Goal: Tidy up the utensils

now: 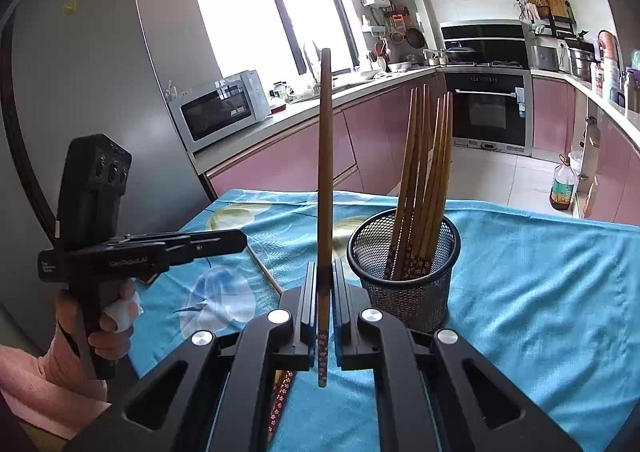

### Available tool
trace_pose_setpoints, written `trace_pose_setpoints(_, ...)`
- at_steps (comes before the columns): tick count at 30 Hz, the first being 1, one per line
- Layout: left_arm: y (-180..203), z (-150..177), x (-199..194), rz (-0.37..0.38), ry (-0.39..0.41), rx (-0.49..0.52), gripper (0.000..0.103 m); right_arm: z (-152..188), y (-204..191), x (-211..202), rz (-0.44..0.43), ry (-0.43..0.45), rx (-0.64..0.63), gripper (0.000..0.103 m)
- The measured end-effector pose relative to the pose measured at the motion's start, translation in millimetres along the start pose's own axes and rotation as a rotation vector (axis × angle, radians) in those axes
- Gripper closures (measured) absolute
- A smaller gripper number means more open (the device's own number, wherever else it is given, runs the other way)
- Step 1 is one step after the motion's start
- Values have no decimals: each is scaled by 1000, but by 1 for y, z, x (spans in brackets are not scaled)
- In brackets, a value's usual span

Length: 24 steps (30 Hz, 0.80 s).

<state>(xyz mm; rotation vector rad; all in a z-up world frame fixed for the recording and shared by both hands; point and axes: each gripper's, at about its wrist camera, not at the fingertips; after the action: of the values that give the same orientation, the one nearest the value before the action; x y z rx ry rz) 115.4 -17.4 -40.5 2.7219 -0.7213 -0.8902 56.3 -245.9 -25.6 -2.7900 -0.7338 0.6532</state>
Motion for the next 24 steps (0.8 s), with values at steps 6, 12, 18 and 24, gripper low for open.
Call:
trace_pose_setpoints(6, -24, 25, 40, -81, -98, 16, 79, 2, 3, 5, -6, -19, 7, 97)
trace_pose_setpoints(12, -18, 33, 76, -33, -158, 71, 79, 6, 2, 10, -10, -36, 10, 97)
trace_pose_setpoints(18, -18, 46, 92, 34, -252, 64, 79, 5, 4, 11, -8, -43, 13, 97)
trace_pose_setpoints(24, -26, 69, 78, 111, -321, 65, 79, 6, 5, 14, -13, -48, 19, 97)
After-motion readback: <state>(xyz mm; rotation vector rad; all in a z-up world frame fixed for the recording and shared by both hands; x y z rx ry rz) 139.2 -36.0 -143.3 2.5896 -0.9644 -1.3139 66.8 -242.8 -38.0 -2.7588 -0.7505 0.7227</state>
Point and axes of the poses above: each gripper's, at about its wrist camera, not at the fingertips, and x roughly the way its jaws point, y to its right, z to its underside, and after that the axes turned 9 degrees about y, right-handed
